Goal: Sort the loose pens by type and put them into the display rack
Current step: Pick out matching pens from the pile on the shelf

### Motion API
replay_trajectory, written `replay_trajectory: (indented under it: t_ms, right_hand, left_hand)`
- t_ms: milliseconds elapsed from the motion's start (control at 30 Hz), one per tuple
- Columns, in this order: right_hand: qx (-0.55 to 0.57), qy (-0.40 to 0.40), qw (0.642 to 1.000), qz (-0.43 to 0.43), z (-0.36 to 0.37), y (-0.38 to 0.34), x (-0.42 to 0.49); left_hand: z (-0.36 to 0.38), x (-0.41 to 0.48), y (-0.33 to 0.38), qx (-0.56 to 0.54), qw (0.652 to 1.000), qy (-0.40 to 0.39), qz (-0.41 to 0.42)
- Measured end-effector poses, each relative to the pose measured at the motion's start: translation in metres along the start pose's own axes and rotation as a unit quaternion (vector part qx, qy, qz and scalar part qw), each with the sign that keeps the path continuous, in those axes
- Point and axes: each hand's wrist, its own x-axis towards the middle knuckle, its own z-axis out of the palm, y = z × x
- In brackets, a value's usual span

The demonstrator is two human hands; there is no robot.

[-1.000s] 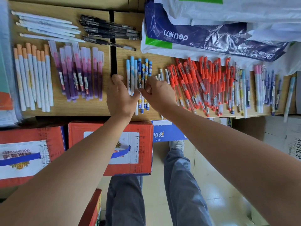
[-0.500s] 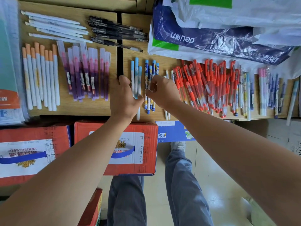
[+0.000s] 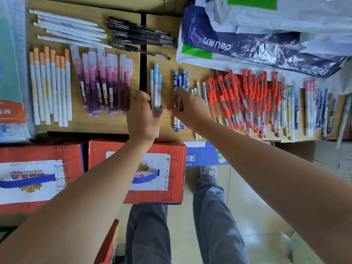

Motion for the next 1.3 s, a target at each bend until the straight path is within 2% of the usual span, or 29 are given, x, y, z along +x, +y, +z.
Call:
replay_trajectory:
  t_ms: [200, 567, 733, 1167, 1300]
  right_hand:
    - [-0.021, 0.003, 1.0, 0.01, -0.004, 0.001, -0.001]
    - [0.04, 0.006, 0.999, -0.026, -0.003, -0.001, -0.001]
    - [0.082, -0.013, 0.996, -0.022, -0.002, -0.01, 0.003]
    - [0.079, -0.027, 0.996, -0.016, -0.009, -0.006, 0.001]
    - [0.096, -0.035, 0.995, -0.008, -0.01, -0.005, 0.001]
  left_hand:
    - [0.002, -0.003, -0.002, 0.011, 1.0, -0.008, -0.004]
    - [0.005, 0.006, -0.004, 0.073, 0.996, -0.034, -0.023]
    - [0.002, 0.005, -0.003, 0.1, 0.994, -0.036, -0.007]
    - [-0.006, 0.005, 0.005, 0.222, 0.97, -0.087, 0.04]
    - [-0.009, 0.003, 0.007, 0.207, 0.974, -0.083, 0.037]
